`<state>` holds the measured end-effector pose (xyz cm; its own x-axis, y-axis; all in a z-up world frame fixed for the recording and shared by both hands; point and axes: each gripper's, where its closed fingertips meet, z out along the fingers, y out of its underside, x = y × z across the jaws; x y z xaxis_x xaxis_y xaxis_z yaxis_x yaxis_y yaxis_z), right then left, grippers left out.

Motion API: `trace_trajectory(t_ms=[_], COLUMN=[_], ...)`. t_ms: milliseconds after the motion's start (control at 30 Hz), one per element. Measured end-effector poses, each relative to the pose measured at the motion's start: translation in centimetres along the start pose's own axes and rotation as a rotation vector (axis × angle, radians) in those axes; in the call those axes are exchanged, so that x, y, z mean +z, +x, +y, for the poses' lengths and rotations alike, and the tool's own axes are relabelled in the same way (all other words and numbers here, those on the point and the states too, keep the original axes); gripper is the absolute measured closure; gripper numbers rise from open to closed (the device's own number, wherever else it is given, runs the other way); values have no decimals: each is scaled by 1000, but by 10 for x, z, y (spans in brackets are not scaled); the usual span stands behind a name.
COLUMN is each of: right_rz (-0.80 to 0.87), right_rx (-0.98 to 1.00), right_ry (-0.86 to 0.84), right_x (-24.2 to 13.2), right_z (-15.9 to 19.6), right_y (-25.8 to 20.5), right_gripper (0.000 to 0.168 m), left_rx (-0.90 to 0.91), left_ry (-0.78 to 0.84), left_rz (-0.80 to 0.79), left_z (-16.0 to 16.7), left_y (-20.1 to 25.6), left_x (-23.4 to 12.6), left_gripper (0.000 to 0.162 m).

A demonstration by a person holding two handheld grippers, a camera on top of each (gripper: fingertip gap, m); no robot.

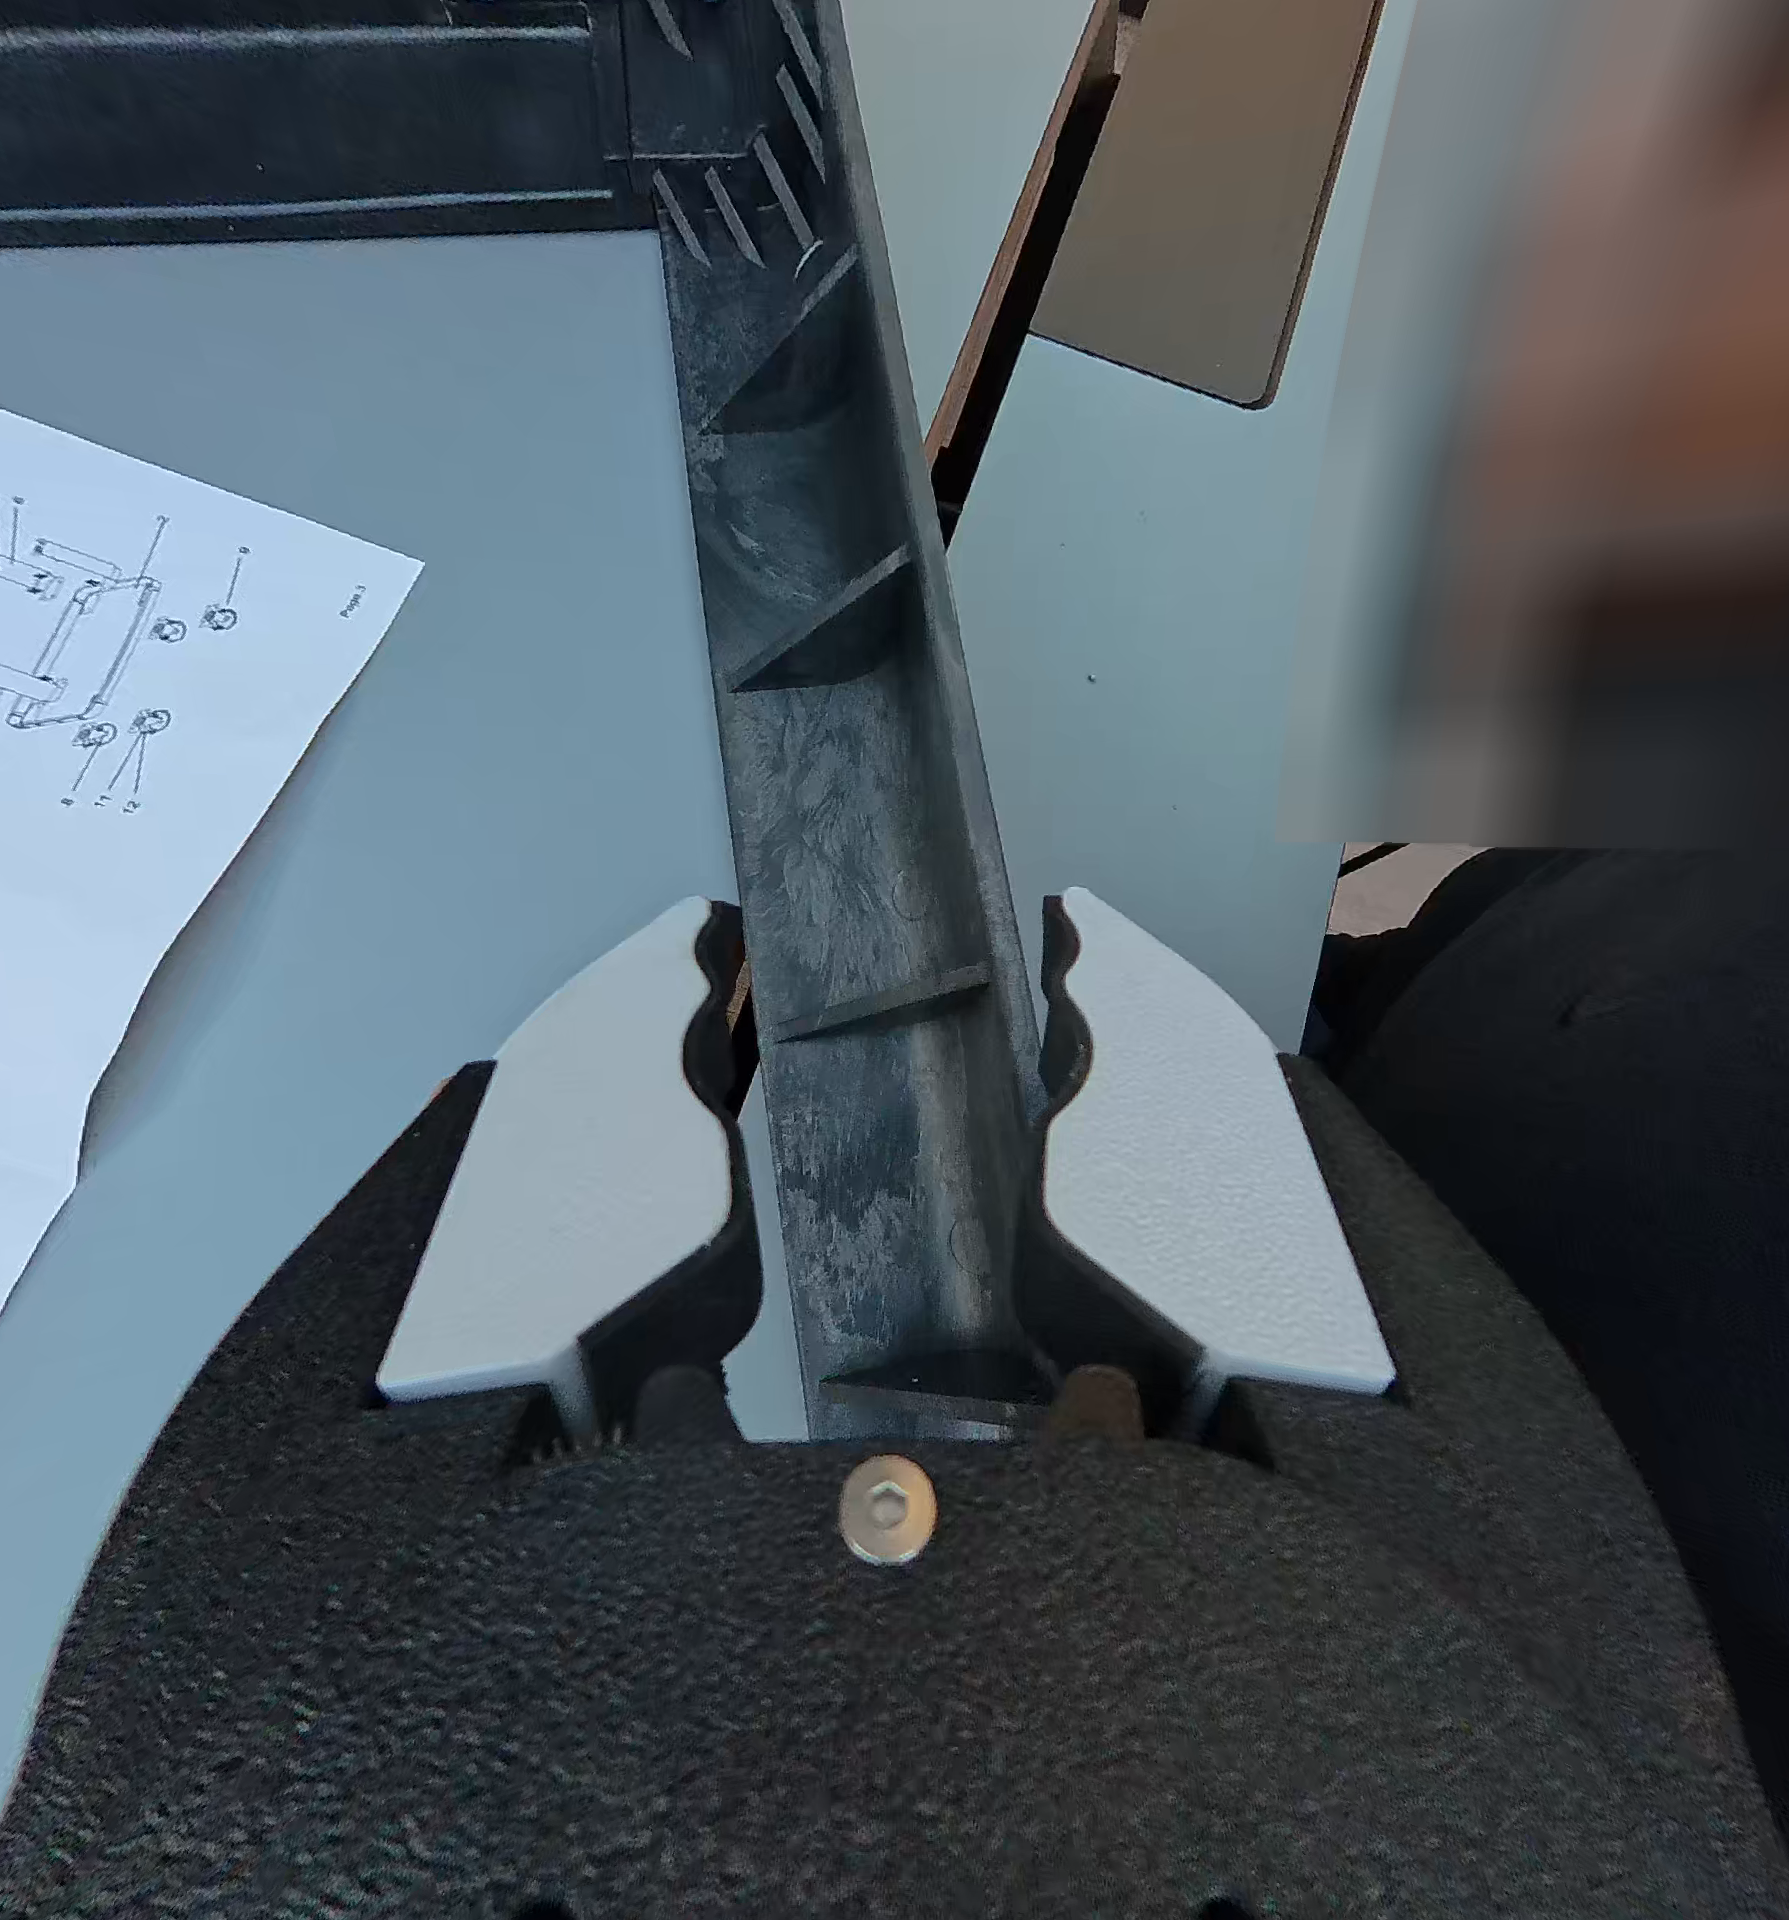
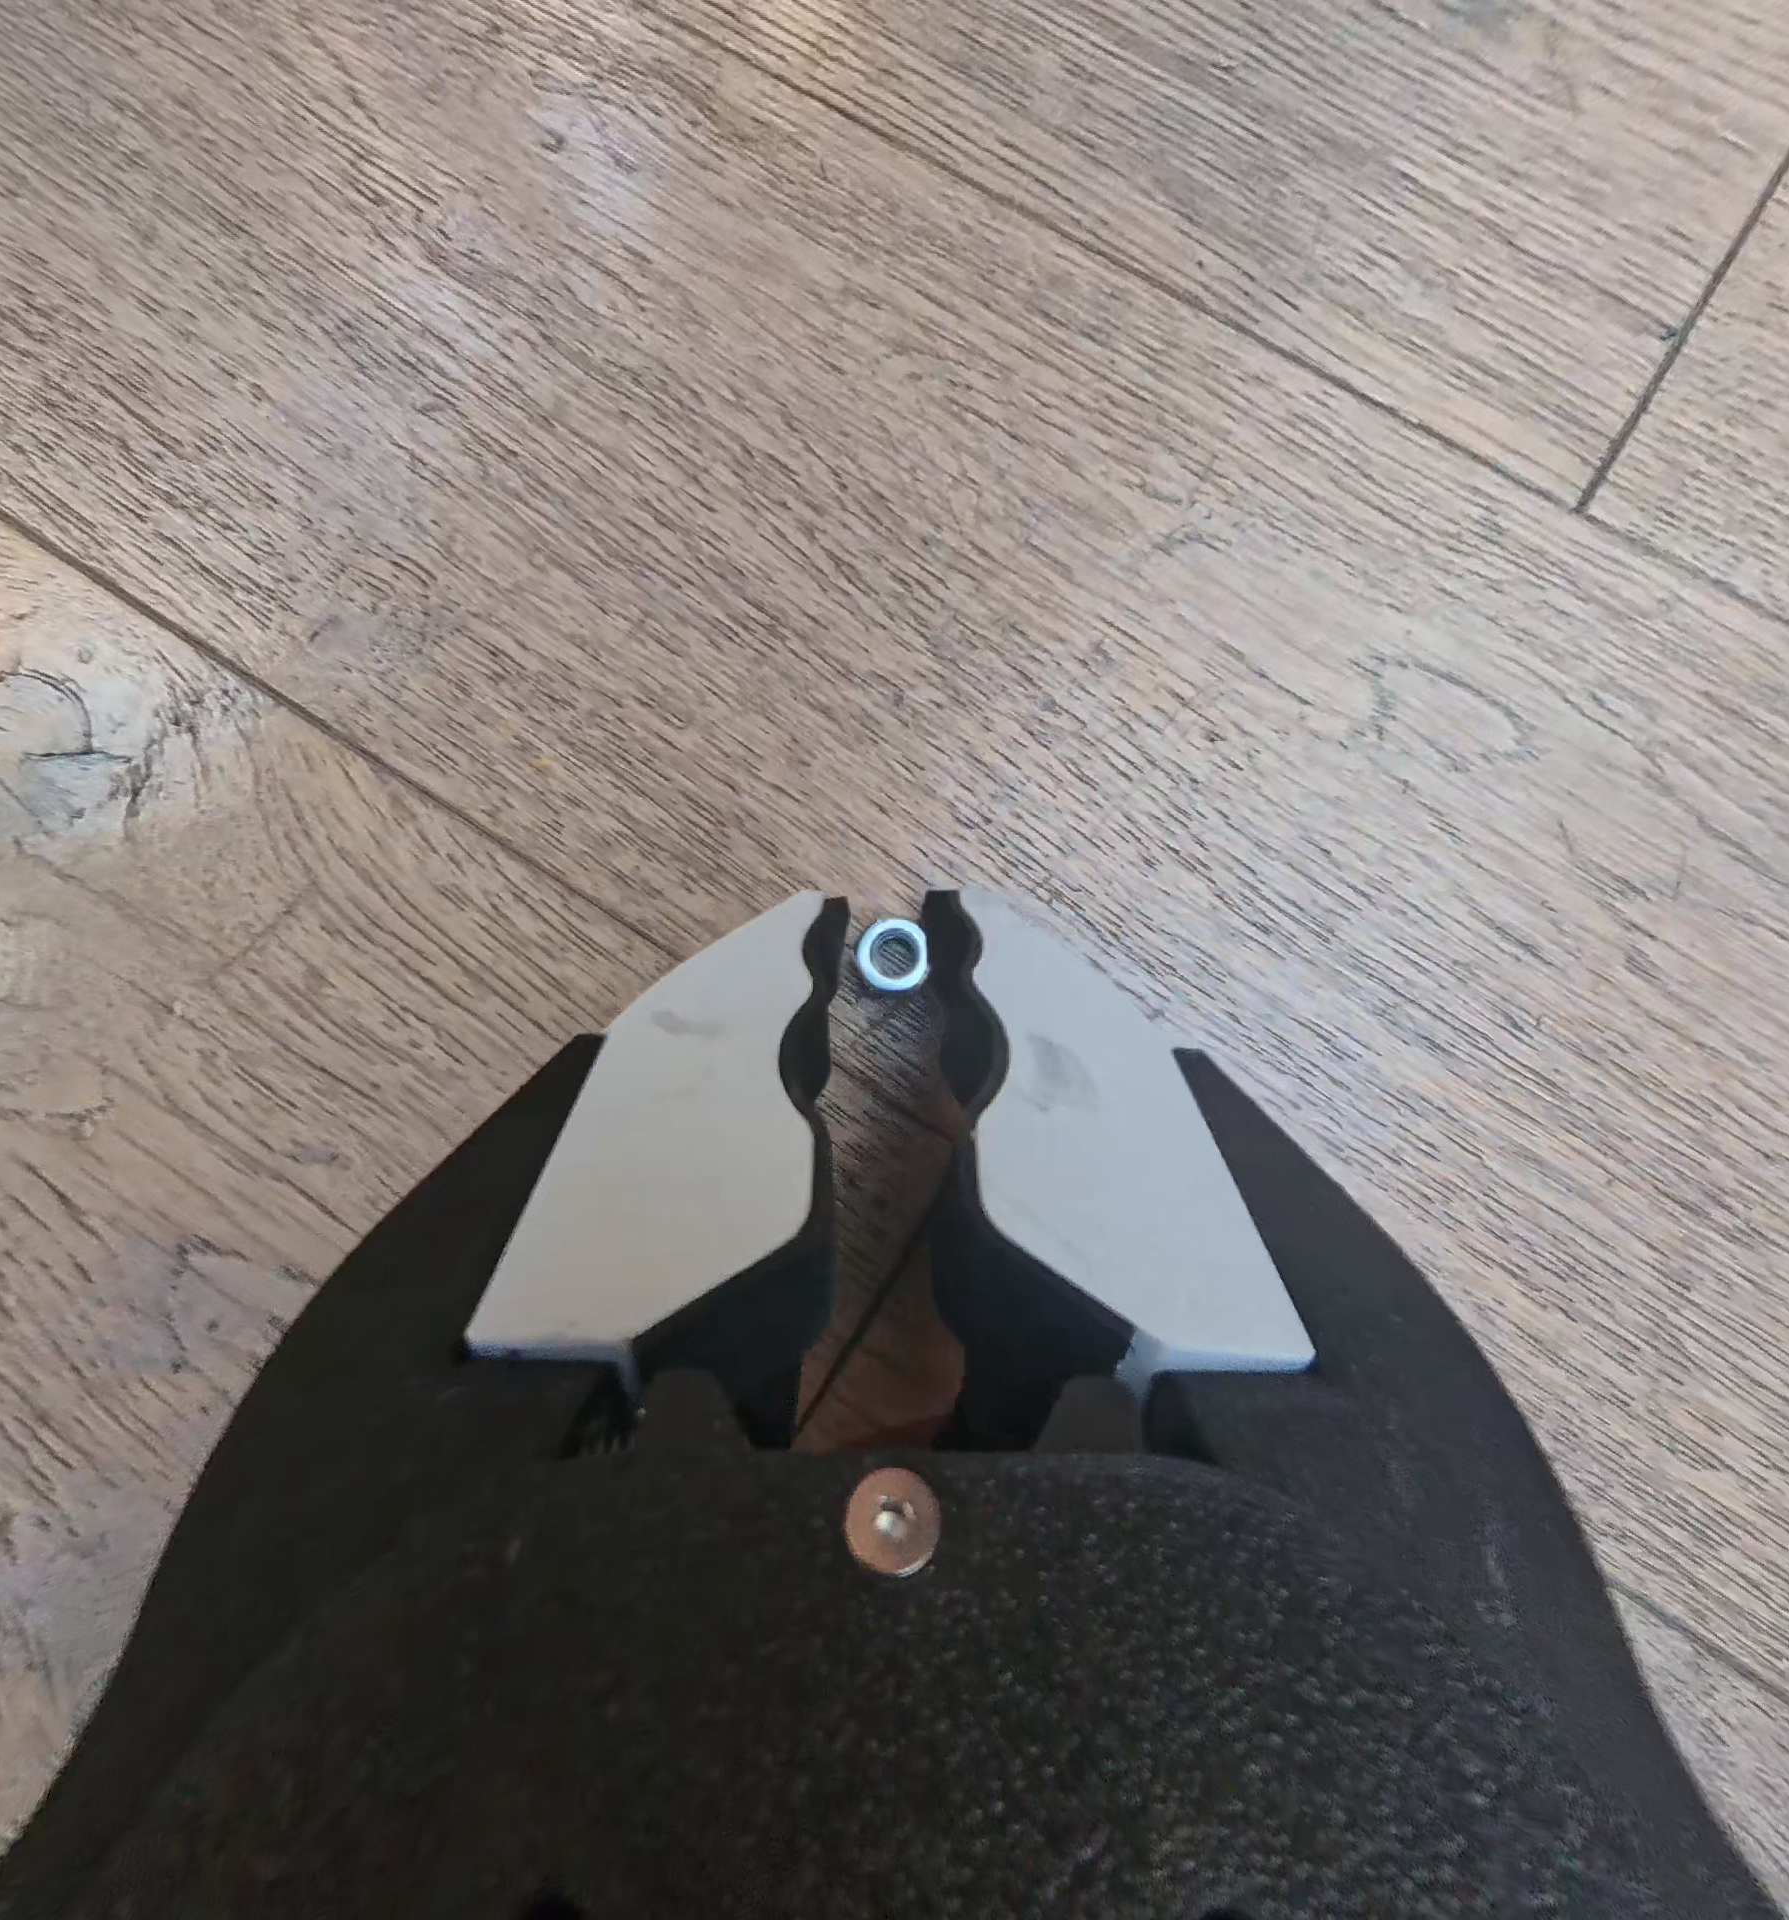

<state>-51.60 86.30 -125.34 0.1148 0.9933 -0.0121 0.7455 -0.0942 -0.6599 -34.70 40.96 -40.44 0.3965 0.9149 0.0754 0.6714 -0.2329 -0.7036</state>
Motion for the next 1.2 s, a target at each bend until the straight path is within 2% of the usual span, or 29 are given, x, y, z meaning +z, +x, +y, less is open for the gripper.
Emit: trace_trajectory(t_ms=[233, 667, 700, 733, 867, 967, 1067, 1200], right_rz=[35, -23, -23, -21, -60, -53, -44, -22], right_rx=[11, -6, -23, -40, -115, -145, -136, -15], right_ry=[4, -24, -16, -2, 80, 64, 20, -38], right_x=[-4, -11, -15, -21, -61, -84, -95, -101], right_z=[5, 8, 5, 0, -46, -58, -43, 10], right_y=[2, -5, -6, -6, -4, 19, 45, 67], right_gripper=[151, 156, 158, 168, 168, 168, 168, 160], left_rx=[4, 6, 6, 5, 17, 2, 6, 37], left_ry=[-21, -20, -13, -5, 46, 116, 174, 163], left_rz=[19, 34, 39, 46, 91, 128, 127, 146], left_z=[3, 4, 3, 3, -2, -6, -9, -12], left_y=[2, 0, 0, 0, 1, -3, -10, -1], left_x=[7, 12, 11, 10, 1, -11, -20, -17], left_gripper=[105, 106, 106, 106, 106, 107, 108, 108])
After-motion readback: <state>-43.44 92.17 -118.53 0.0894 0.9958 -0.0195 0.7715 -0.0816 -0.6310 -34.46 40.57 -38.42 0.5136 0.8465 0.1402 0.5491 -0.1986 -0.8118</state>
